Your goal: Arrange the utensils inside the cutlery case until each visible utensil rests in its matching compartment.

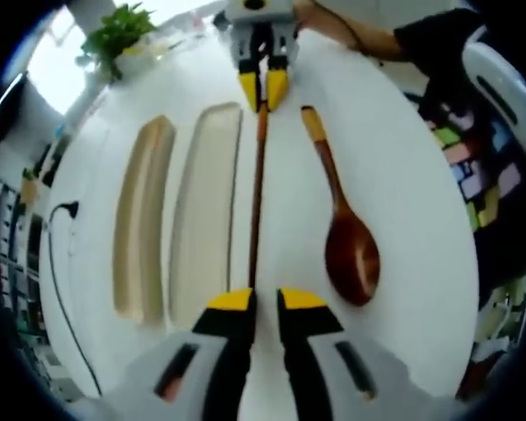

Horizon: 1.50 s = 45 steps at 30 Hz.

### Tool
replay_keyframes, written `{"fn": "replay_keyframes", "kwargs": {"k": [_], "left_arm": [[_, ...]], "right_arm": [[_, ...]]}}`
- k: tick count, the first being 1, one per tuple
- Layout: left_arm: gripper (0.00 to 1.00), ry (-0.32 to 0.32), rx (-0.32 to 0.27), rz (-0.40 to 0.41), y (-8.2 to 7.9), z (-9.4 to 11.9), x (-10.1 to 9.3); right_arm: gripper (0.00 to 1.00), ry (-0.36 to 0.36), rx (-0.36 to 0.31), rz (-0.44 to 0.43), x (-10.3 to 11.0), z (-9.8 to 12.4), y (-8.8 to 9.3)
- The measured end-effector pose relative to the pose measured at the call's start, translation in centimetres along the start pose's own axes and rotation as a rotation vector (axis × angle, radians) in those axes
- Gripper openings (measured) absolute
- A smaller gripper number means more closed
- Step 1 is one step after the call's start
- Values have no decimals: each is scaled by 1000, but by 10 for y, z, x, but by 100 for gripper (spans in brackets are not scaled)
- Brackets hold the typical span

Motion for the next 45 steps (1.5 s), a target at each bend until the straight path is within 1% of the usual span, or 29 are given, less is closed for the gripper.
{"fn": "replay_keyframes", "kwargs": {"k": [5,8,11,14,17,18,19,22,23,25,27,28,29,30,34,36,38,39,40,42,43,45], "left_arm": [[9,6,2,3,-5,-2,2],[9,17,5,-2,-7,-3,1],[9,15,13,-11,-8,-1,3],[10,23,10,-4,-9,1,4],[10,15,29,-14,-6,-1,6],[8,26,36,-10,-5,-2,6],[8,39,22,3,-7,-1,5],[6,49,26,-3,-8,-2,4],[5,69,25,19,-9,-3,4],[5,83,32,82,-9,-3,7],[4,86,39,78,-11,-4,9],[4,81,50,75,-11,-4,9],[4,75,69,31,-11,-4,9],[4,70,87,13,-12,-4,7],[4,86,152,24,-15,-6,8],[3,94,171,36,-16,-7,8],[3,98,166,78,-15,-7,8],[3,98,159,84,-14,-6,8],[3,95,142,107,-13,-6,7],[3,83,103,84,-11,-6,5],[3,72,93,78,-10,-5,4],[3,29,80,78,-10,-5,2]], "right_arm": [[5,-42,13,7,0,1,-1],[5,-54,34,38,0,1,-2],[5,-60,39,36,-1,1,-2],[5,-67,33,30,-1,1,-2],[5,-74,29,30,-4,2,-3],[5,-74,28,26,-5,1,-3],[5,-75,28,23,-5,1,-3],[5,-72,26,17,-5,1,-3],[5,-72,23,12,-5,1,-3],[5,-74,16,1,-5,1,-3],[5,-74,9,-12,-6,1,-3],[5,-72,7,-17,-6,1,-3],[5,-64,1,-22,-7,0,-3],[5,-61,-4,-26,-7,0,-3],[5,-66,-39,-80,-8,1,-1],[5,-64,-45,-91,-8,1,-1],[5,-51,-49,-99,-6,1,-1],[5,-44,-50,-100,-5,0,-1],[5,-37,-51,-96,-5,1,-1],[5,-29,-52,-84,-4,0,-1],[5,-21,-52,-71,-4,0,-1],[5,4,-42,-21,-2,0,-2]]}}
Point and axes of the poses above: the point that each gripper's makers call its tool centre point, and the gripper's own axes: z roughly backward along the fingers, x roughly to its left, y roughly out of its underside, the point moved 4 cm from there along z, roughly backward along the fingers, and after that the axes turned 7 degrees about x, right-handed, at the moved point
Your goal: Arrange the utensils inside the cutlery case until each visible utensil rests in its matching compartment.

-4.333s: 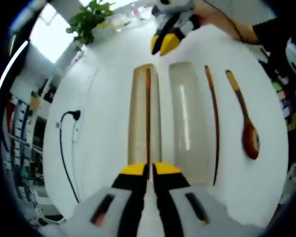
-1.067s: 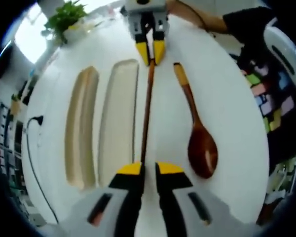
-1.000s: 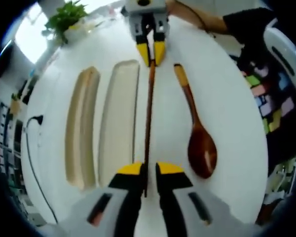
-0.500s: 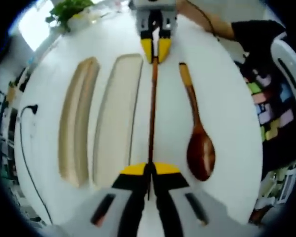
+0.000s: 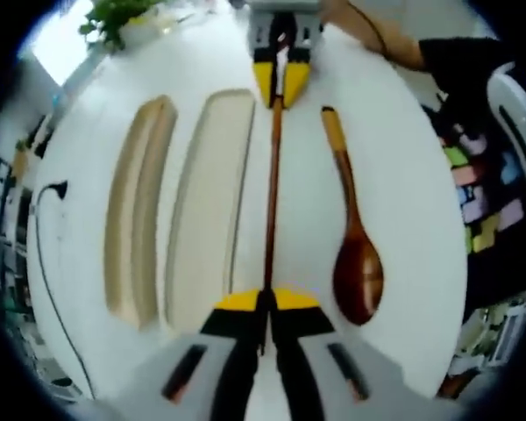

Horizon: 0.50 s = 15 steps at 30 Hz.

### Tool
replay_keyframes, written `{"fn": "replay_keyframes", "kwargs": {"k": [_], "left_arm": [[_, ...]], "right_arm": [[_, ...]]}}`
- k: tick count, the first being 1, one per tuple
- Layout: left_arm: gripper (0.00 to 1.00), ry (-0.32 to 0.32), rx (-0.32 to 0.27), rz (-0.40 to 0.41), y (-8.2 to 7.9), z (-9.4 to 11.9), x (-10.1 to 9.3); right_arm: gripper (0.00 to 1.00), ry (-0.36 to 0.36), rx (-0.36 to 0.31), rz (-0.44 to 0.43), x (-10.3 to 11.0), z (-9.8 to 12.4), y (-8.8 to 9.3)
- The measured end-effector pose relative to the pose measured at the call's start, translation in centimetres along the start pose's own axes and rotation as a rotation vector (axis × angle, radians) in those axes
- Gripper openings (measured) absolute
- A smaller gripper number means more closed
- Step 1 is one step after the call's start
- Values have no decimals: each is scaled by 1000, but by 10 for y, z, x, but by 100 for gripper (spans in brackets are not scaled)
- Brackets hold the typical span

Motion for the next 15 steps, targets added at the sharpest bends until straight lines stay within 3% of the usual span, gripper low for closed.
{"fn": "replay_keyframes", "kwargs": {"k": [4,10,15], "left_arm": [[2,-58,-34,15,2,1,-3],[2,-62,-72,4,4,1,-2],[3,-54,-59,-2,2,2,-1]], "right_arm": [[5,14,-5,-40,0,0,1],[5,30,-13,-56,0,1,1],[5,40,1,-40,-1,1,0]]}}
Point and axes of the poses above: the point that each gripper's makers call its tool centre point, and the gripper's own axes: z roughly backward along the fingers, x roughly to its left, y roughly out of its underside, the point moved 4 cm from there along z, roughly backward along the fingers, and after that the axes turned 7 degrees about x, right-handed, at the moved point
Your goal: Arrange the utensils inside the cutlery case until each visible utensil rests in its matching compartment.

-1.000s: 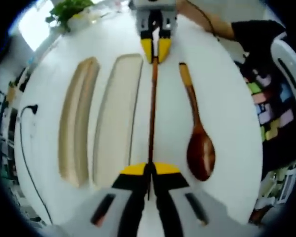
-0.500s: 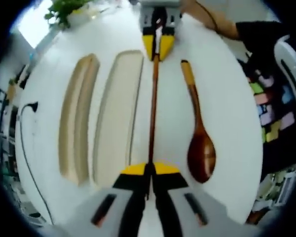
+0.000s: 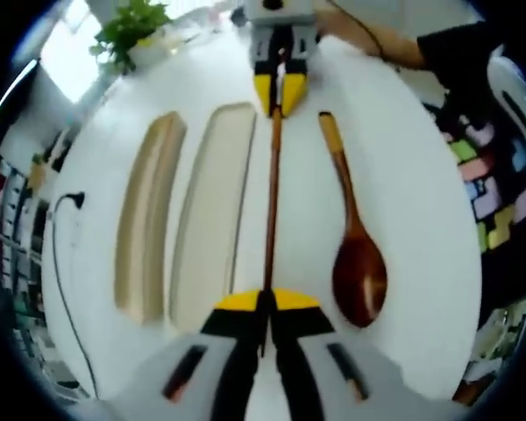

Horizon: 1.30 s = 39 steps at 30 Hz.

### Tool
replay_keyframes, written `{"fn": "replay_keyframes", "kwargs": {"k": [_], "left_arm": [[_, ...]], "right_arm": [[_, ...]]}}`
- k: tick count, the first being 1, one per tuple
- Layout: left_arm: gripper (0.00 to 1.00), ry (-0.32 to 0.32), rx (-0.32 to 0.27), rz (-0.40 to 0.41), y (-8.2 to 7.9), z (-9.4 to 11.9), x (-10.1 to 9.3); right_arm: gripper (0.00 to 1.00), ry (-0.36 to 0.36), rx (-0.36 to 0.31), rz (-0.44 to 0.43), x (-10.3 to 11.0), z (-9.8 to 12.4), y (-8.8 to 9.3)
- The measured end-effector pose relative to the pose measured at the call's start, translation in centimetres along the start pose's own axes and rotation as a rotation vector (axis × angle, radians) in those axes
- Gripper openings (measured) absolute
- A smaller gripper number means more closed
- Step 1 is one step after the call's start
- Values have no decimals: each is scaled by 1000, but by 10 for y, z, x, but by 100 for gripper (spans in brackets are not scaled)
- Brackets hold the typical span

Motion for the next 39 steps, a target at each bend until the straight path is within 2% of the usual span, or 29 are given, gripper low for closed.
{"fn": "replay_keyframes", "kwargs": {"k": [3,8,9,11,14,18,20,21,25,34,39], "left_arm": [[2,-13,28,-33,-1,5,4],[2,-38,21,-35,-7,18,6],[2,-42,20,-34,-7,20,6],[3,-64,19,-37,-9,26,5],[2,-87,54,-87,-9,36,3],[2,-106,58,-98,-15,53,7],[2,-123,64,-140,-19,63,12],[2,-145,67,-153,-22,69,15],[2,-163,88,-180,-31,84,18],[2,-179,120,-191,-39,89,26],[2,-194,124,-197,-42,87,41]], "right_arm": [[5,13,-2,10,-1,1,-4],[5,53,-16,18,-2,12,-14],[5,60,-21,8,-2,14,-15],[5,75,-27,-67,1,16,-18],[6,77,-100,-110,6,21,-27],[6,136,-157,-72,5,35,-42],[6,153,-176,-57,5,42,-49],[6,170,-181,-41,4,45,-51],[6,214,-179,22,4,53,-59],[7,261,-199,46,-6,66,-70],[7,301,-205,99,-21,71,-80]]}}
Point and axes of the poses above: the point that each gripper's makers call its tool centre point, and the gripper's own axes: z roughly backward along the fingers, x roughly to its left, y roughly out of its underside, the point moved 4 cm from there along z, roughly backward along the fingers, and after that the axes turned 7 degrees about x, right-handed, at the moved point
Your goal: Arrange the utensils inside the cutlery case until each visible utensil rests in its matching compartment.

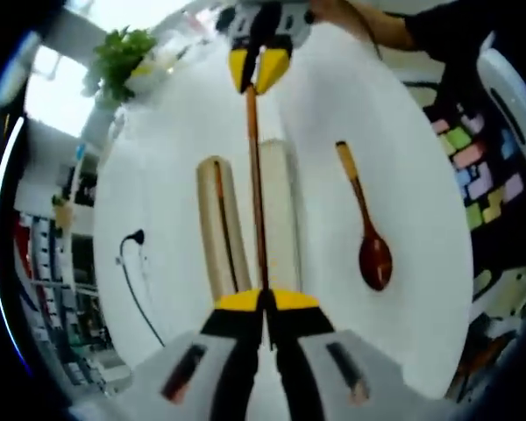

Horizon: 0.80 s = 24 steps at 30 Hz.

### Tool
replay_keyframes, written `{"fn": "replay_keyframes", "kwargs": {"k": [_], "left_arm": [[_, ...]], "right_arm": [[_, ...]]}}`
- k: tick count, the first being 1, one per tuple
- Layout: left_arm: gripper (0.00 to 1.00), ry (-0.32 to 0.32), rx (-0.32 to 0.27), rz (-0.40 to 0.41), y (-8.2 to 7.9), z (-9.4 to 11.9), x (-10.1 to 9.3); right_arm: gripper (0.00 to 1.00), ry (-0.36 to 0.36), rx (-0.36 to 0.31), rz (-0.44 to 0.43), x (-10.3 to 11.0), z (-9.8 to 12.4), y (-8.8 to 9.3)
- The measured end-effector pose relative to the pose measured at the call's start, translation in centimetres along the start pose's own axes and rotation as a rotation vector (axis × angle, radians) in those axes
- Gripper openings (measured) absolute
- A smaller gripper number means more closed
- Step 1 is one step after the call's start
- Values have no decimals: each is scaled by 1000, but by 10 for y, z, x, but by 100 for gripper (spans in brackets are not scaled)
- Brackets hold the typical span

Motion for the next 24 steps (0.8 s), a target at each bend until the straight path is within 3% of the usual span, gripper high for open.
{"fn": "replay_keyframes", "kwargs": {"k": [9,14,24], "left_arm": [[2,-17,1,17,1,-4,27],[2,-7,0,18,0,-15,35],[2,4,-3,22,11,-73,48]], "right_arm": [[7,52,44,31,-21,-7,-5],[8,109,85,0,-36,-15,0],[9,111,158,-88,-53,-47,33]]}}
Point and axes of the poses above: the point that each gripper's makers call its tool centre point, and the gripper's own axes: z roughly backward along the fingers, x roughly to its left, y roughly out of its underside, the point moved 4 cm from there along z, roughly backward along the fingers, and after that the axes turned 7 degrees about x, right-handed, at the moved point
